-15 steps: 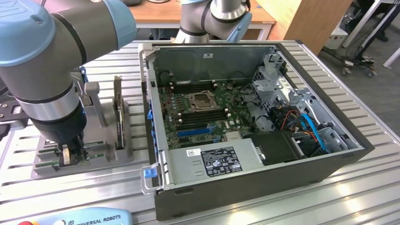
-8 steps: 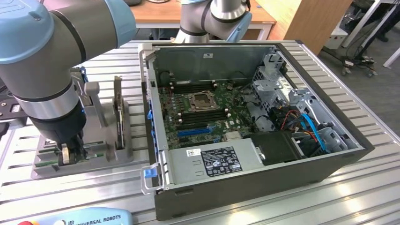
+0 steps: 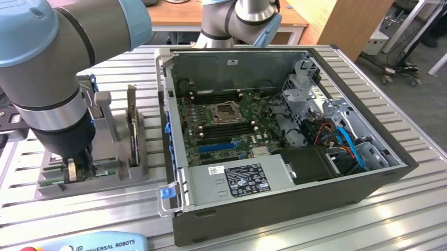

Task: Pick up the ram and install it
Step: 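Pick up the ram and move it above insertion slot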

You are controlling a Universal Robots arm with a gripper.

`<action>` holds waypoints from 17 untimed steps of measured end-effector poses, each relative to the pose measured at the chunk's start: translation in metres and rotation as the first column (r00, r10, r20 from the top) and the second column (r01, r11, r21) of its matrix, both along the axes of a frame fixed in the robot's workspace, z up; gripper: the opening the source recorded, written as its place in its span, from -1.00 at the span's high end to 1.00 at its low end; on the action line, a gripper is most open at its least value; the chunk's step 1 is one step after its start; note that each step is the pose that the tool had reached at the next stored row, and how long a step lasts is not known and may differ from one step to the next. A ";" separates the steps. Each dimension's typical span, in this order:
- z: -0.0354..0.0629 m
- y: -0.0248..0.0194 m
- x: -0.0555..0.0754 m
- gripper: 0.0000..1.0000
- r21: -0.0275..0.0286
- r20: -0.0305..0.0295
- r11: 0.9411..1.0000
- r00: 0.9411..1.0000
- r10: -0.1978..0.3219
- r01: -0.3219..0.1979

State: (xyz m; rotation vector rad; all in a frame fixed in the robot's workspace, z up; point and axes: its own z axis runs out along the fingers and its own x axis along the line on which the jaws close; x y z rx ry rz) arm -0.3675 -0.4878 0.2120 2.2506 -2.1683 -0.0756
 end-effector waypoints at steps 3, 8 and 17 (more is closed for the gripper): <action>0.0021 0.0000 0.000 0.76 0.000 0.000 1.000 1.000 0.000 0.000; 0.0059 0.0000 0.000 0.76 0.000 0.000 1.000 1.000 -0.001 0.001; 0.0134 0.0000 0.000 0.76 0.000 0.000 1.000 1.000 -0.002 0.002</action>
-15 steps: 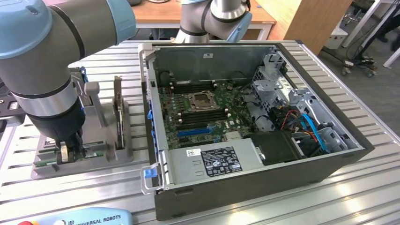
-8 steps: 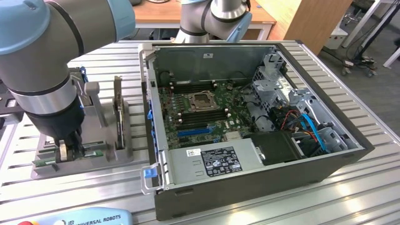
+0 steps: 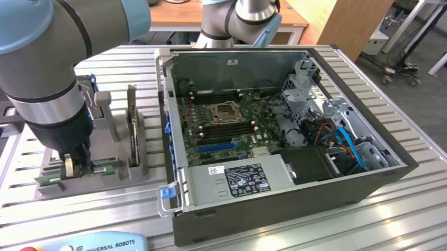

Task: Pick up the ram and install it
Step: 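Pick up the ram and move it above insertion slot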

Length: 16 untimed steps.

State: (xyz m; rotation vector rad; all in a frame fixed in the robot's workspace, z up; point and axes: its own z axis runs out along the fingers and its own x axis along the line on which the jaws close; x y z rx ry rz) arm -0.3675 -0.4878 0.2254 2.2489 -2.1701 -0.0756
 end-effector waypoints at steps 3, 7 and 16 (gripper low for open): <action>0.0023 0.0000 0.000 0.76 0.000 0.000 1.000 1.000 0.000 0.000; 0.0057 0.0000 0.000 0.76 0.000 0.000 1.000 1.000 -0.001 0.001; 0.0150 0.0000 0.000 0.76 0.000 0.000 1.000 1.000 -0.002 0.002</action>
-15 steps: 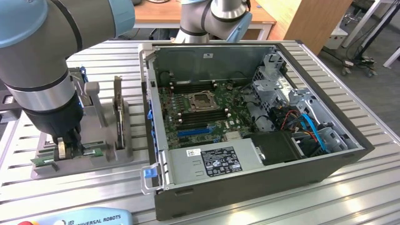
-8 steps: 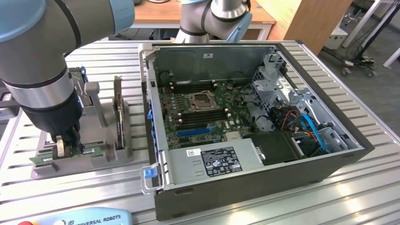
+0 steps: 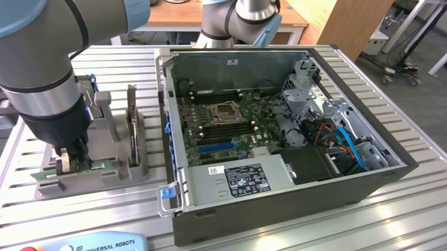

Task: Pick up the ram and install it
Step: 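Pick up the ram and move it above insertion slot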

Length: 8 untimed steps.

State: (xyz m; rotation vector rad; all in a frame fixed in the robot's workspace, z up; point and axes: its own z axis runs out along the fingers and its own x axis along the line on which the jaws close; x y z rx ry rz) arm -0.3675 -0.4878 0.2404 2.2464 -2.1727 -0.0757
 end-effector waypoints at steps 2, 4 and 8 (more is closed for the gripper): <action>0.0023 0.0000 0.000 0.76 0.000 0.000 1.000 1.000 0.000 0.000; 0.0046 0.0000 0.000 0.76 0.000 0.000 1.000 1.000 -0.001 0.001; 0.0093 0.0000 0.000 0.76 0.000 0.000 1.000 1.000 -0.001 0.001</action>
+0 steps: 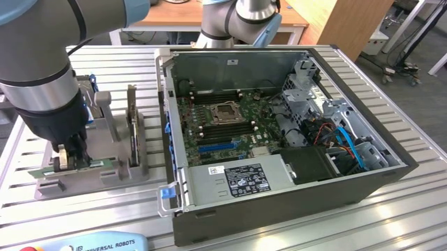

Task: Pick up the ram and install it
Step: 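Pick up the ram and move it above insertion slot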

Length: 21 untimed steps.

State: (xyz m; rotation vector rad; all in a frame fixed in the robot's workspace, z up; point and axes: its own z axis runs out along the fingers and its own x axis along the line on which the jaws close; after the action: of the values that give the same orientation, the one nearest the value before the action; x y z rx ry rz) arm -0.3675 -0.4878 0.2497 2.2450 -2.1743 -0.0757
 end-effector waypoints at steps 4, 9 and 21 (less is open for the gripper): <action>0.0045 0.0000 0.000 0.76 0.000 0.000 1.000 1.000 -0.001 0.001; 0.0102 0.0000 0.000 0.76 0.000 0.000 1.000 1.000 -0.002 0.002; 0.0263 0.0000 0.000 0.76 0.000 0.000 1.000 1.000 -0.006 0.006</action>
State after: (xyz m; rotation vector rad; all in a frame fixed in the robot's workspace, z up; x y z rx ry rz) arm -0.3675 -0.4878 0.2760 2.2384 -2.1812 -0.0757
